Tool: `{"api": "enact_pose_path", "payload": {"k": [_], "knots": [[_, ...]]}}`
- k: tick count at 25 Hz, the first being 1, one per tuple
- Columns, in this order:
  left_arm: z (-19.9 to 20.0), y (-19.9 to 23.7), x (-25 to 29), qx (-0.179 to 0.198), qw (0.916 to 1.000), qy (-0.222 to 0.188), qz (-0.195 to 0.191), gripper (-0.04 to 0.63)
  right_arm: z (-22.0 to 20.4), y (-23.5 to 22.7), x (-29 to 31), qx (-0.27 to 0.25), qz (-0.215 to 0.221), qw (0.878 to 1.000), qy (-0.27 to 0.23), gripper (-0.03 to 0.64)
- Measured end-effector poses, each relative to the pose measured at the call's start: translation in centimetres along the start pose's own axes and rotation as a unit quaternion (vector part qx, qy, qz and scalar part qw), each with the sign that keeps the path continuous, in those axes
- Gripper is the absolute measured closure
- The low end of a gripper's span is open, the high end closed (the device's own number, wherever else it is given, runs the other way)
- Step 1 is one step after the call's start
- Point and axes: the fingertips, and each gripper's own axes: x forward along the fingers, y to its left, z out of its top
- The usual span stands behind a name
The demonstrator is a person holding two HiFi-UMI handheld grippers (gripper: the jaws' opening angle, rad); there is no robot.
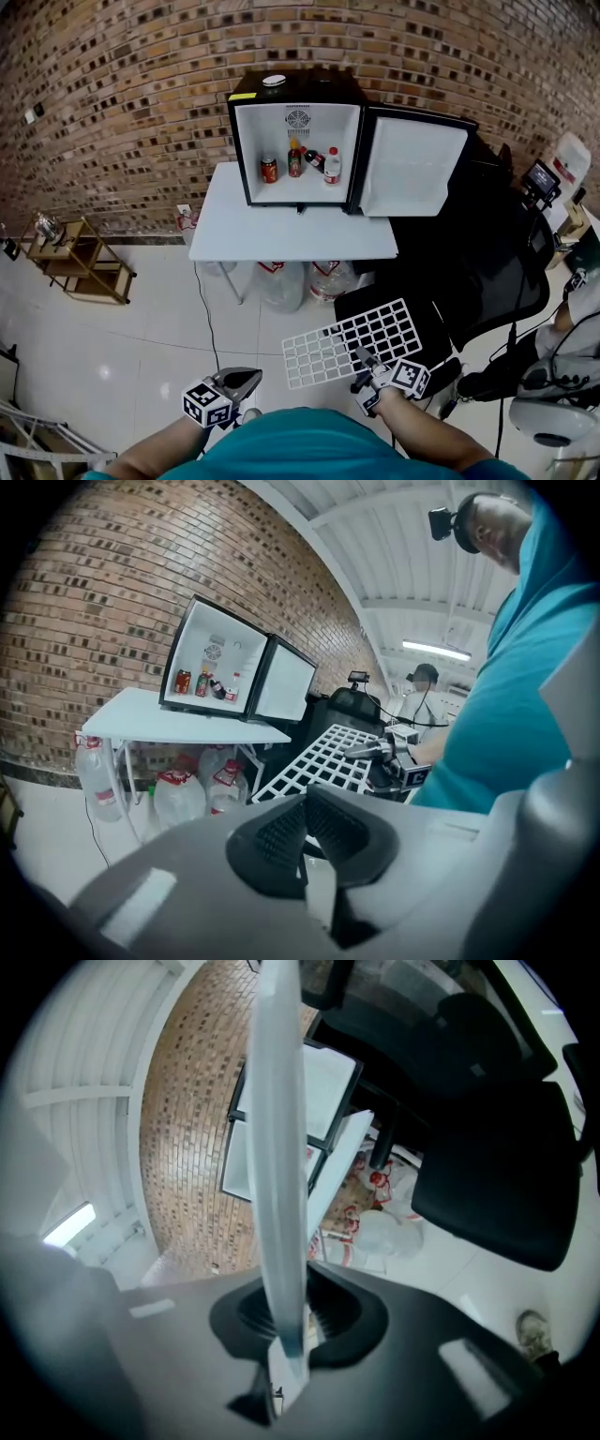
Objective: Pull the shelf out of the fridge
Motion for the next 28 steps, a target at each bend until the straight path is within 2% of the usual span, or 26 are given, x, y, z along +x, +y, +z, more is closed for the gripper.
{"api": "enact_pose_path", "payload": {"k": [11,28], "knots": [[-0.4,3.4,-1.4,-0.017,0.9998,0.009,0.001,0.597,-1.3,1.8,2.4,-0.011,0.003,1.000,0.010,0.589],[0.6,3.6,-1.2,-0.012,0.9999,0.007,0.005,0.598,-1.5,1.9,3.0,-0.022,0.012,0.999,0.025,0.589]]}}
